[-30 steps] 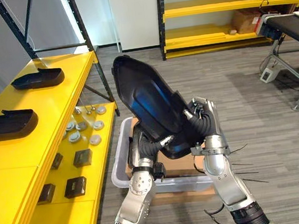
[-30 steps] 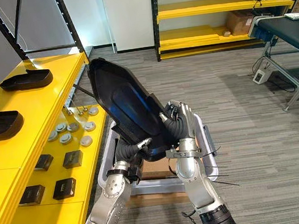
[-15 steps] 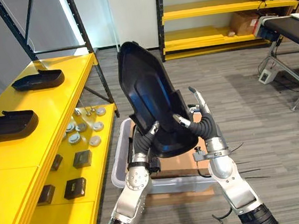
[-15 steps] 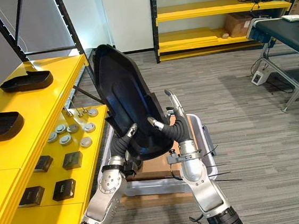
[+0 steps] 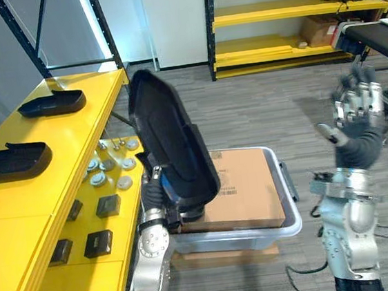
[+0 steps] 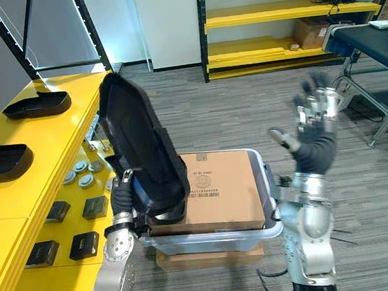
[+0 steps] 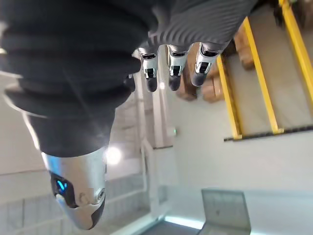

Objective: Walk over and take plastic housings, then place them on the shelf

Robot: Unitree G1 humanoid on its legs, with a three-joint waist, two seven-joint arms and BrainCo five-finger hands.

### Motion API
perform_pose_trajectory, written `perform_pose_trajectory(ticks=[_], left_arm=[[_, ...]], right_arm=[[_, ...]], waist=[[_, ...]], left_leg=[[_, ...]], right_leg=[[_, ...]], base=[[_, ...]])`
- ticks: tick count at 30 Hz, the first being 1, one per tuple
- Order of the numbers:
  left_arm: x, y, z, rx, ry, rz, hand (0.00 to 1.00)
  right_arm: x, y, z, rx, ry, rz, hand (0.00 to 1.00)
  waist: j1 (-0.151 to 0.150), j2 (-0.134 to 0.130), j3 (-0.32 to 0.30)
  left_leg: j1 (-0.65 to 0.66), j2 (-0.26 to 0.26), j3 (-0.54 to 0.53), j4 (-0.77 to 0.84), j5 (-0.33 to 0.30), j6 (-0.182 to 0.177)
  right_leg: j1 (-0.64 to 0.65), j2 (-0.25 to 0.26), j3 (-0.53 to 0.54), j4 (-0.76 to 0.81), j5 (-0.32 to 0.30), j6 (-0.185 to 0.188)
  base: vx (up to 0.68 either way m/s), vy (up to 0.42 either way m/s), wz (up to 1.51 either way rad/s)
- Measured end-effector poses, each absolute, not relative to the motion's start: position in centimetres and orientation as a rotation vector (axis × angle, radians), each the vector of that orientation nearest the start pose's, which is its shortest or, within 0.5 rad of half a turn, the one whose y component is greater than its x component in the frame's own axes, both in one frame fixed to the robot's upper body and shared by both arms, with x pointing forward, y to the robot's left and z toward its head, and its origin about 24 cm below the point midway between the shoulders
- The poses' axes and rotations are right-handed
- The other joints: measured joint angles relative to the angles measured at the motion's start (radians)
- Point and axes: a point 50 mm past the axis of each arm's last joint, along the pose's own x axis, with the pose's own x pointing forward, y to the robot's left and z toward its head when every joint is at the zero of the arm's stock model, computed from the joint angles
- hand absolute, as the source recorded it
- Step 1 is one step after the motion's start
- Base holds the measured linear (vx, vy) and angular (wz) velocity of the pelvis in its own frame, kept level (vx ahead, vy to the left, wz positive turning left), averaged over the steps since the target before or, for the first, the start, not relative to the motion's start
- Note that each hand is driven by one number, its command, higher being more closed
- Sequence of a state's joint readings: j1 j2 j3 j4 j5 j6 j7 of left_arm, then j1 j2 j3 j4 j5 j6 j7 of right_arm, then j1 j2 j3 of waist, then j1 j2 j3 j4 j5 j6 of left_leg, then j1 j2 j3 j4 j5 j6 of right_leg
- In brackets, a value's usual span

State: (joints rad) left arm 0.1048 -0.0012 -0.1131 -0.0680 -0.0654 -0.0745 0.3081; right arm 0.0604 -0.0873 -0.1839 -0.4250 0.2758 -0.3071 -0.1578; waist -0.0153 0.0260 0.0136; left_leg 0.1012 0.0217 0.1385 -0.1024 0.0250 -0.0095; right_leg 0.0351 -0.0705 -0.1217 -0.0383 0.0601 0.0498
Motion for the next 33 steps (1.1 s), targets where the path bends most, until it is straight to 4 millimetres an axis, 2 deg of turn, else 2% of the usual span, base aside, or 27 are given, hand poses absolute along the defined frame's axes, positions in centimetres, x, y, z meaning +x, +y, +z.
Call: perform_pose_trajectory(ticks=[2,3,5,6,8,9,10,11,13,14,15,19,21,22,24,27,28,29,30,32,33], left_arm=[[22.4,15.1,4.1,-0.09,-0.037,0.265,1.0],[22.3,15.3,4.2,-0.092,-0.042,0.274,1.0],[21.7,16.0,4.8,-0.099,-0.071,0.308,1.0],[21.6,16.2,4.9,-0.098,-0.079,0.315,1.0],[21.0,16.9,5.3,-0.094,-0.108,0.334,1.0],[20.8,17.2,5.4,-0.091,-0.111,0.342,1.0],[20.5,17.4,5.4,-0.088,-0.119,0.349,1.0],[20.3,17.4,5.4,-0.088,-0.12,0.35,1.0],[19.7,17.7,5.0,-0.083,-0.108,0.35,1.0],[19.6,17.7,4.9,-0.084,-0.103,0.347,1.0],[19.3,17.5,4.7,-0.094,-0.091,0.342,1.0],[18.5,17.4,4.7,-0.107,-0.086,0.335,1.0],[18.3,17.4,4.8,-0.108,-0.09,0.335,1.0],[18.3,17.4,4.8,-0.107,-0.089,0.331,1.0],[18.3,17.3,4.8,-0.107,-0.091,0.316,1.0],[18.4,17.4,5.9,-0.112,-0.138,0.315,1.0],[18.6,17.2,6.6,-0.119,-0.168,0.309,1.0],[18.9,17.1,7.1,-0.13,-0.195,0.302,1.0],[18.9,17.1,7.3,-0.135,-0.203,0.302,1.0],[19.2,17.1,7.7,-0.145,-0.223,0.307,1.0],[19.4,17.0,7.8,-0.148,-0.228,0.3,1.0]], right_arm=[[20.4,-24.2,12.9,0.141,-0.586,-0.449,0.0],[20.3,-24.9,12.1,0.134,-0.551,-0.49,0.0],[19.3,-27.3,8.2,0.111,-0.375,-0.62,0.0],[18.9,-27.8,7.1,0.107,-0.321,-0.65,0.0],[17.0,-29.4,2.3,0.103,-0.085,-0.748,0.0],[16.4,-29.7,1.0,0.104,-0.025,-0.768,0.0],[15.0,-30.0,-1.4,0.118,0.091,-0.808,0.0],[14.3,-30.0,-2.6,0.134,0.147,-0.819,0.0],[11.7,-29.2,-6.6,0.195,0.353,-0.845,0.0],[11.1,-28.9,-7.4,0.208,0.396,-0.846,0.0],[9.9,-27.9,-9.0,0.231,0.485,-0.831,0.0],[7.8,-25.2,-11.8,0.28,0.659,-0.741,0.0],[7.3,-23.9,-12.7,0.294,0.726,-0.691,0.0],[7.1,-22.8,-13.1,0.302,0.76,-0.653,0.0],[7.0,-21.5,-13.7,0.292,0.812,-0.587,0.0],[8.1,-20.0,-13.9,0.269,0.825,-0.482,0.0],[8.7,-19.8,-13.8,0.253,0.816,-0.455,0.0],[9.2,-20.1,-13.7,0.238,0.805,-0.447,0.0],[9.6,-20.4,-13.5,0.226,0.796,-0.442,0.0],[11.5,-20.9,-13.0,0.183,0.754,-0.411,0.0],[11.7,-20.9,-12.9,0.177,0.75,-0.406,0.0]], waist=[[-0.002,0.0,0.0],[-0.001,0.0,0.0],[-0.004,-0.001,0.0],[-0.005,-0.001,0.0],[-0.013,0.001,0.001],[-0.014,0.001,0.001],[-0.017,0.001,0.001],[-0.019,0.001,0.001],[-0.021,0.002,0.002],[-0.021,0.002,0.002],[-0.021,0.003,0.005],[-0.018,-0.001,0.011],[-0.004,-0.005,0.015],[0.007,-0.006,0.017],[0.007,-0.015,0.031],[0.03,-0.021,0.08],[0.029,-0.015,0.093],[0.033,-0.008,0.104],[0.036,-0.003,0.107],[0.035,0.004,0.112],[0.032,-0.001,0.115]], left_leg=[[-0.002,-0.002,-0.002,0.0,0.0,0.0],[-0.003,-0.003,-0.002,0.0,0.0,0.0],[-0.009,-0.003,-0.006,0.0,0.0,0.0],[-0.01,-0.004,-0.009,0.0,0.0,0.0],[-0.014,-0.004,-0.016,0.0,0.0,0.0],[-0.014,-0.003,-0.017,0.0,0.0,0.0],[-0.016,-0.003,-0.022,0.0,0.0,0.0],[-0.017,-0.003,-0.025,0.0,0.0,0.0],[-0.016,-0.002,-0.027,0.0,0.0,0.0],[-0.016,-0.002,-0.028,0.0,0.0,0.0],[-0.014,-0.002,-0.03,0.0,-0.001,0.0],[0.0,-0.003,-0.053,0.0,-0.015,0.001],[0.0,-0.005,-0.069,0.0,-0.017,0.003],[-0.004,-0.008,-0.089,0.001,-0.017,0.003],[-0.031,-0.013,-0.116,0.031,-0.018,0.005],[-0.128,-0.036,-0.169,0.138,-0.034,0.029],[-0.181,-0.032,-0.148,0.18,-0.038,0.034],[-0.218,-0.015,-0.082,0.201,-0.038,0.034],[-0.235,0.0,-0.033,0.21,-0.038,0.035],[-0.244,0.069,0.233,0.235,-0.053,0.061],[-0.241,0.085,0.304,0.247,-0.061,0.072]], right_leg=[[-0.001,-0.001,-0.003,0.0,-0.001,0.002],[-0.002,-0.001,-0.004,0.0,-0.001,0.002],[-0.005,-0.002,-0.008,-0.001,-0.002,0.002],[-0.005,-0.002,-0.01,-0.001,-0.002,0.003],[-0.005,-0.002,-0.016,-0.002,-0.005,0.004],[-0.005,-0.002,-0.017,-0.002,-0.006,0.004],[-0.005,-0.003,-0.022,-0.002,-0.008,0.004],[-0.004,-0.003,-0.025,-0.002,-0.009,0.004],[-0.001,-0.004,-0.029,-0.001,-0.011,0.005],[0.001,-0.005,-0.031,0.0,-0.011,0.005],[0.011,-0.01,-0.039,0.0,-0.015,0.006],[0.033,-0.017,-0.07,0.018,-0.037,0.011],[0.033,-0.024,-0.099,0.044,-0.054,0.012],[0.034,-0.033,-0.127,0.063,-0.069,0.017],[0.043,-0.055,-0.199,0.099,-0.096,0.023],[0.045,-0.111,-0.359,0.178,-0.145,0.038],[0.046,-0.136,-0.444,0.205,-0.161,0.046],[0.047,-0.16,-0.517,0.229,-0.167,0.05],[0.047,-0.168,-0.549,0.236,-0.168,0.05],[0.068,-0.202,-0.65,0.266,-0.17,0.053],[0.081,-0.214,-0.676,0.273,-0.17,0.054]], base=[[0.0,0.0,0.02],[0.0,0.0,0.05],[0.0,-0.001,0.05],[0.0,-0.008,0.09],[0.0,-0.015,0.09],[0.01,-0.014,0.08],[0.01,-0.009,0.08],[0.01,-0.015,0.1],[0.01,-0.012,0.06],[-0.02,0.0,0.07],[-0.03,0.002,0.11],[-0.03,-0.007,0.24],[-0.02,-0.007,0.39],[-0.01,-0.002,0.8],[0.0,0.006,1.17],[-0.03,0.03,1.68],[-0.02,0.073,2.05],[-0.01,0.079,2.0],[0.02,0.084,1.72],[0.08,0.067,1.48],[0.13,0.087,1.36]])
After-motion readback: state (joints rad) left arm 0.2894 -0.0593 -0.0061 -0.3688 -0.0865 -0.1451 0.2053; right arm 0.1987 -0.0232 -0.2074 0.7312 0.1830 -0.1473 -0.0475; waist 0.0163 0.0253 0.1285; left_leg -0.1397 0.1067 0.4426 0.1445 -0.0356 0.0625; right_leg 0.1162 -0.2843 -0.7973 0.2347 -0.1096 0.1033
